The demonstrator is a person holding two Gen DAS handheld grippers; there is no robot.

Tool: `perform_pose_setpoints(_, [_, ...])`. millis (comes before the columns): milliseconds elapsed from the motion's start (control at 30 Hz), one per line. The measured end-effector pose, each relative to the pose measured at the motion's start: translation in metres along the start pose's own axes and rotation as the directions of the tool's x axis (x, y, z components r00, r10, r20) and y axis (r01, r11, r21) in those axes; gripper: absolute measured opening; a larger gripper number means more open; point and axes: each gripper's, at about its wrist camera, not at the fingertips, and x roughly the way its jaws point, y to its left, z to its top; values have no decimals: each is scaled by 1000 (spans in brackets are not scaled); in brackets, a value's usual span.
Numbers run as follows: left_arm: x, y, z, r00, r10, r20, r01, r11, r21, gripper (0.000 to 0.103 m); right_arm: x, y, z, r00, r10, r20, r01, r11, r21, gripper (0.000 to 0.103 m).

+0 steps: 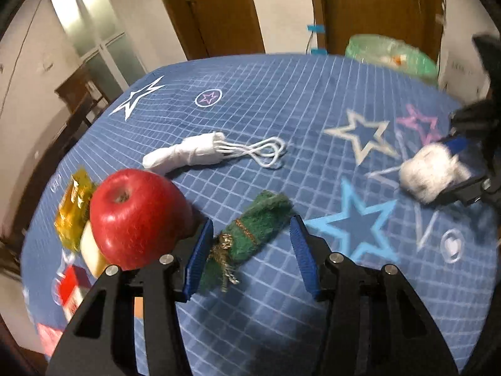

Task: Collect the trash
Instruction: 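Grasp the white cloth with the right tool and lift it, then grasp the green scrubber with the left tool and lift it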

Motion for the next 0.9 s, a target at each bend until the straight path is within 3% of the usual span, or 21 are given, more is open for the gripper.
perform_pose_setpoints(133, [7,6,2,999,-8,-36,8,1000,3,49,6,2,3,1000,-2,0,2,1000,-3,43])
perform_pose_setpoints(333, [-1,4,-5,998,-35,-52,33,998,-49,39,15,0,10,1000,-15,-6,15,1000,-10,51])
perform_pose_setpoints(533, [-10,-15,-16,998,37,-58,-43,994,-104,31,24,9,13,999,-49,-3,49,998,-49,49])
perform_pose_setpoints(567, [-13,-16,-19,996,64,-56,-71,990,-126,26,24,13,12,998,-68,9,69,996,-63,42])
perform_pose_setpoints(767, [-46,-31,-29,986,164,13,-153,943,-295,16,14,29,8,986,-136,96,145,985,-97,37])
perform_pose_setpoints(900, [-69,-37,-43,981,181,67,-140,907,-398,10,-2,38,7,973,-149,176,167,982,-90,37])
